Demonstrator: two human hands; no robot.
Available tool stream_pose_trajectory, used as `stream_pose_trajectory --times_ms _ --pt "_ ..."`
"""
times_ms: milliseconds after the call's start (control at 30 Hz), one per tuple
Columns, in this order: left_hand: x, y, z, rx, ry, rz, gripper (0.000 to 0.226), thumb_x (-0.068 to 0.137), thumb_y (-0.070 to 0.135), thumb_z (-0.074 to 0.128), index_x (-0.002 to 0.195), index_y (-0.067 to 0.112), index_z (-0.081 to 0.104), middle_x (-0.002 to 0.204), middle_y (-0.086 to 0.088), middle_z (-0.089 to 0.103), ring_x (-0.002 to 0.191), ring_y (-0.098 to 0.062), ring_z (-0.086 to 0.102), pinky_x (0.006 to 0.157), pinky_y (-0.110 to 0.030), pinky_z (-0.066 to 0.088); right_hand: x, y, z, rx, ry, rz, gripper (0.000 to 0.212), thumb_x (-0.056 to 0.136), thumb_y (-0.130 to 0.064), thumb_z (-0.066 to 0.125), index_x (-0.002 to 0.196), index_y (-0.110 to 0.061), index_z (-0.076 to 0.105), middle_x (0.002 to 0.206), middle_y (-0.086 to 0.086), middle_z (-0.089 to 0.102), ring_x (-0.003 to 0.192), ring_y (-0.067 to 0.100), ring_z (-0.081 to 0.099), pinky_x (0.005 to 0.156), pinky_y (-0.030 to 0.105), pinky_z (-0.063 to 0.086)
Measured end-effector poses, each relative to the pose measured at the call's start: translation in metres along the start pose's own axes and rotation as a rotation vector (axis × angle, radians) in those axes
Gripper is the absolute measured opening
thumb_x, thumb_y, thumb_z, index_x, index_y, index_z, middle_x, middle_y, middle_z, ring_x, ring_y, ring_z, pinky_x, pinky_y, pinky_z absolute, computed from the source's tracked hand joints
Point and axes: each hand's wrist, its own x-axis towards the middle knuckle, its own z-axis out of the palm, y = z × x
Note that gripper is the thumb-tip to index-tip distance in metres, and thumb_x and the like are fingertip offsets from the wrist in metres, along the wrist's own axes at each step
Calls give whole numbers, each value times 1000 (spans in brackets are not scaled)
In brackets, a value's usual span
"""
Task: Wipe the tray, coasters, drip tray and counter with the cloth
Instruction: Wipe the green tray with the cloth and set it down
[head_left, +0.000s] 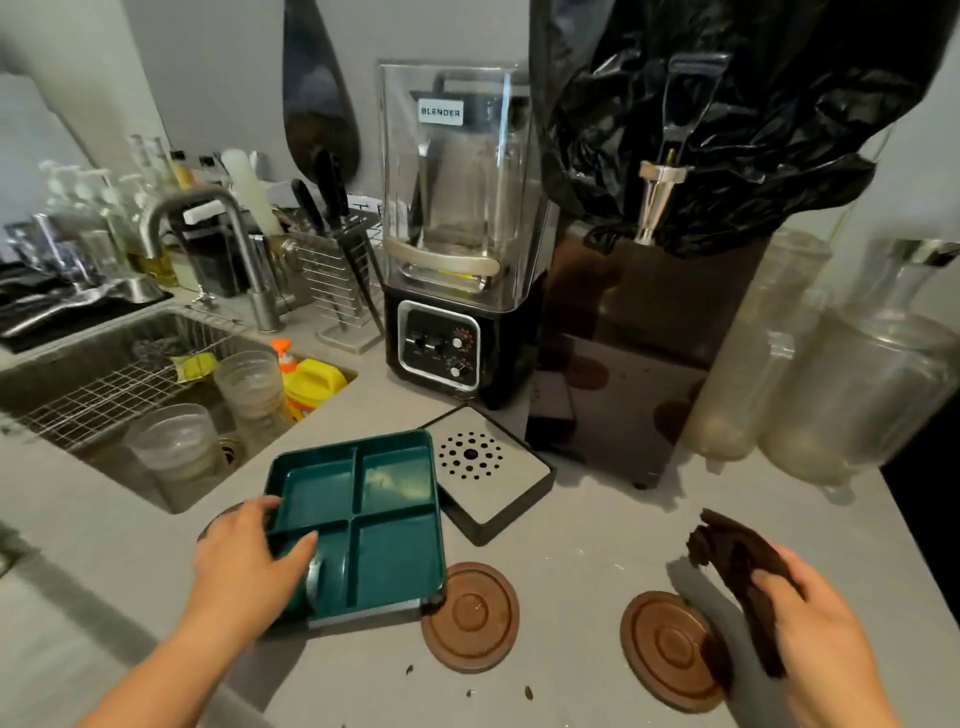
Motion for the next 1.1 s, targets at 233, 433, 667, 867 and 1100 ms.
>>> stream_pose_trajectory --times_ms 233,433,667,867,1100 --pt "15 -32 0 -105 -70 -195 23 83 32 71 94 13 64 79 -7 63 80 -31 58 69 -36 46 -46 -12 97 24 -438 29 46 90 -2 45 94 -40 71 85 -12 75 79 10 69 64 24 50" --pt "34 -43 1 2 -231 -229 41 96 41 49 71 8 57 64 0 55 63 -21 50 52 -28 33 -84 -25 176 -128 -722 -212 49 93 -5 46 100 -50 64 101 -21 67 97 -1 61 74 9 49" --pt "36 -49 8 151 -354 -140 22 97 30 45 99 12 58 97 -10 65 78 -22 52 67 -27 38 -100 -26 221 -853 -887 -894 44 93 -7 39 136 -13 44 142 7 46 132 22 37 112 28 25" --pt "25 -52 13 -177 -291 -209 29 97 22 44 73 10 55 72 -5 59 67 -18 55 54 -31 37 -109 -9 236 -966 -853 -793 43 94 -5 37 136 -10 43 144 10 41 135 23 33 112 28 25" --pt "5 -35 7 -556 -126 -151 24 99 27 42 89 12 59 83 -9 65 75 -23 60 58 -33 40 -117 -28 223 -610 -832 -879 39 95 -11 40 132 -15 48 139 1 48 129 14 33 107 11 16"
